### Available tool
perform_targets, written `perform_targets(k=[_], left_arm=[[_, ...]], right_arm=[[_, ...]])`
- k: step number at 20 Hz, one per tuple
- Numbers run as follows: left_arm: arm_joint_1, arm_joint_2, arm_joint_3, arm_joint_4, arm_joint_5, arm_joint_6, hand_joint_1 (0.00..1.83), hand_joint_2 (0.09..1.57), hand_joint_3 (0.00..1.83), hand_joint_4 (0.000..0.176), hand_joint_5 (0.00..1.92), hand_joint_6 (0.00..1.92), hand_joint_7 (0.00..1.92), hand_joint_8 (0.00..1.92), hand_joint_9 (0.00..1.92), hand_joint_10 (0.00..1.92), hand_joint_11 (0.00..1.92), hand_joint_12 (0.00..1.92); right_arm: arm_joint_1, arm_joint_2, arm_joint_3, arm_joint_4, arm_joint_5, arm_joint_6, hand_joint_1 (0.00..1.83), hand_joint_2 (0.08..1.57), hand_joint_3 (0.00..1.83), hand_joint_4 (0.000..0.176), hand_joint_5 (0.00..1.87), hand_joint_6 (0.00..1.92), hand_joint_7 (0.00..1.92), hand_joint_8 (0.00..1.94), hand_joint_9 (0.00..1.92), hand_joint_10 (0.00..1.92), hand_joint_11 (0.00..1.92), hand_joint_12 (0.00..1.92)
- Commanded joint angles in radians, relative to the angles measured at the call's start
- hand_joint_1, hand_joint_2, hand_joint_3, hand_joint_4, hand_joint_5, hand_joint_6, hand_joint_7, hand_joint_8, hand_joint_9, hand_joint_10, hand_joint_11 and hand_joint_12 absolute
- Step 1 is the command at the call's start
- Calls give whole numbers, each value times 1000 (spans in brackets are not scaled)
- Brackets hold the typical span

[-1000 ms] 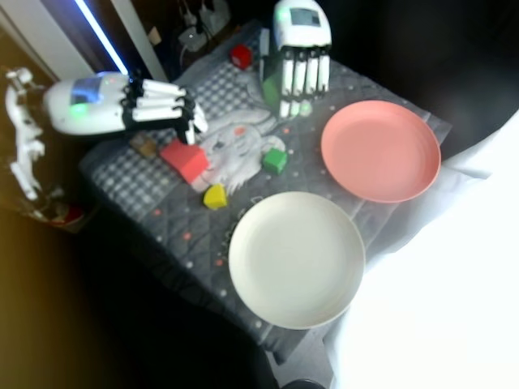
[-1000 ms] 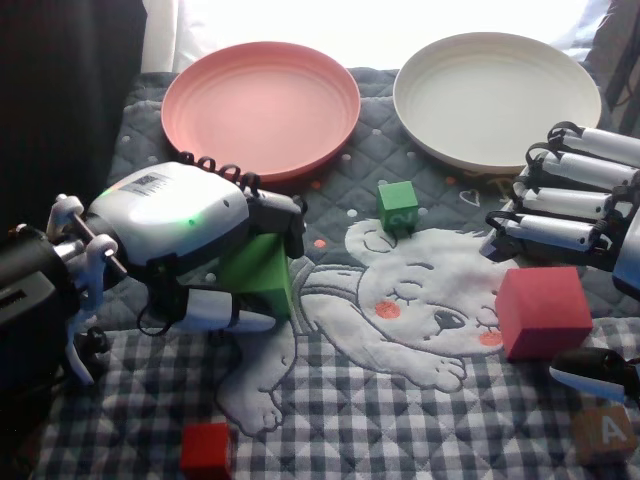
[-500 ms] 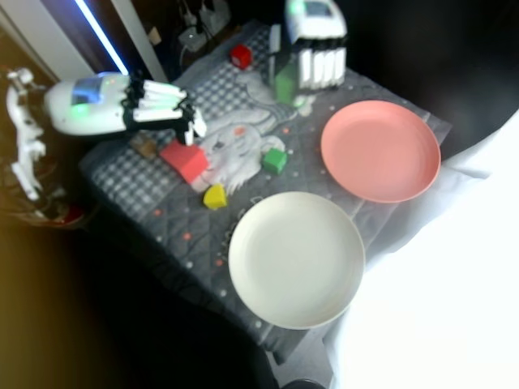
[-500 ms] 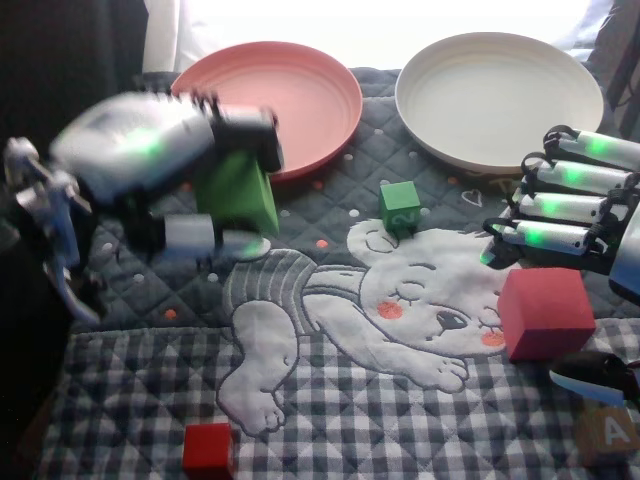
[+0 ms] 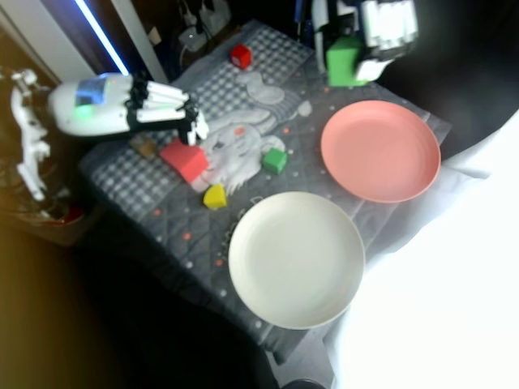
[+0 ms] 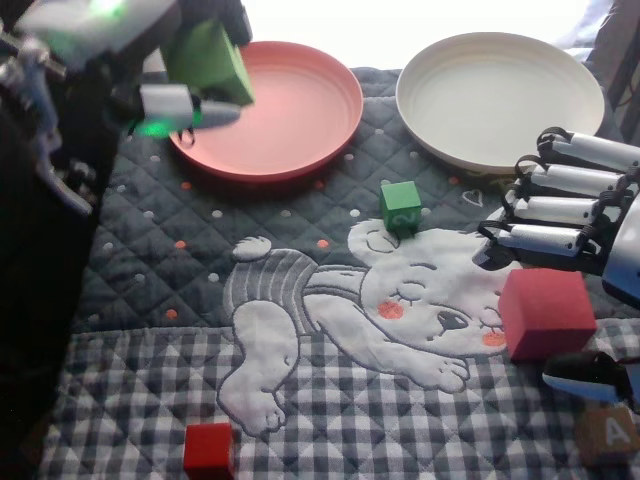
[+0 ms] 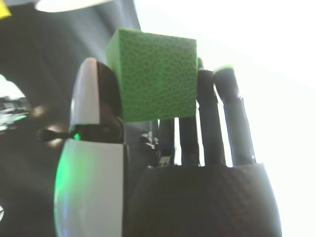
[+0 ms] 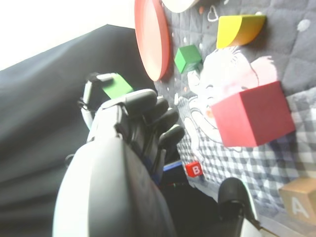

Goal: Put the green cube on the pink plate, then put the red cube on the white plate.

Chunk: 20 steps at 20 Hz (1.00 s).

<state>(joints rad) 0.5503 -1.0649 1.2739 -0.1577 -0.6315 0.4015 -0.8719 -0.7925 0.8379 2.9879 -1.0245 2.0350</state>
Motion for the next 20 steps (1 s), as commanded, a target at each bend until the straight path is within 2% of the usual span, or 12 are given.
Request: perform_targets(k=[1,2,4,5,7,10,12,13,16,18,19,20], left_arm=[[-25,-10,10,-10,-80,-4,1222,1218,0,0,756,1118,843,1473,780,1505,744,1810],[-49,-24,26,-39,-47,-4,1330,1200,0,0,739,1088,839,1349,817,1502,752,1736],[-81,-60,72,-70,12,-4,1236,1202,0,0,741,1141,899,1364,876,1373,838,1729],[-91,-77,99,-78,33,-4,1337,1185,0,0,725,1134,875,1253,879,1411,788,1627],[-108,-122,167,-102,87,-4,1342,1214,2,0,702,1265,786,1313,763,1485,666,1575],[-118,-172,244,-148,149,-4,1354,1200,0,0,729,1102,812,1321,837,1507,756,1667],[-125,-217,303,-197,207,-4,1341,1203,1,0,734,1174,810,1295,802,1502,679,1643],[-126,-230,320,-201,225,-4,1345,1215,2,0,728,1128,789,1354,771,1580,667,1718],[-124,-276,375,-215,271,-4,1219,1229,0,0,734,1122,827,1499,775,1469,728,1761],[-120,-305,405,-219,299,-4,1177,1219,2,0,748,1221,819,1383,647,1259,516,1648],[-116,-313,413,-222,306,-4,1091,1122,0,0,631,821,619,816,510,935,324,1490],[-114,-318,419,-224,313,-4,1026,1077,0,0,595,553,603,451,495,640,220,1363]], right_arm=[[13,-2,5,21,-116,0,775,868,219,0,468,704,491,511,262,941,0,1702],[13,-5,7,21,-116,0,775,874,207,0,461,731,490,523,262,955,0,1705],[13,-9,10,21,-116,1,742,885,198,0,474,745,515,528,303,937,9,1703],[13,-12,12,21,-116,1,739,895,196,0,466,761,504,545,293,959,1,1721],[14,-16,16,21,-116,1,738,893,201,0,445,816,470,616,268,1033,0,1753],[16,-26,25,21,-116,11,741,903,215,0,409,858,398,711,206,1093,0,1741],[16,-39,49,21,-116,71,723,911,220,0,407,861,396,725,210,1101,0,1736],[15,-43,55,21,-116,84,721,911,220,0,402,890,388,762,221,1127,4,1753],[15,-46,59,21,-116,85,703,907,243,0,395,941,378,823,229,1148,22,1759],[16,-46,60,21,-116,85,695,911,249,0,402,919,395,821,247,1132,29,1743],[16,-46,60,21,-116,85,702,908,248,0,406,918,401,820,251,1132,31,1745],[16,-46,60,21,-116,85,704,910,249,0,403,916,395,817,243,1131,18,1742]])
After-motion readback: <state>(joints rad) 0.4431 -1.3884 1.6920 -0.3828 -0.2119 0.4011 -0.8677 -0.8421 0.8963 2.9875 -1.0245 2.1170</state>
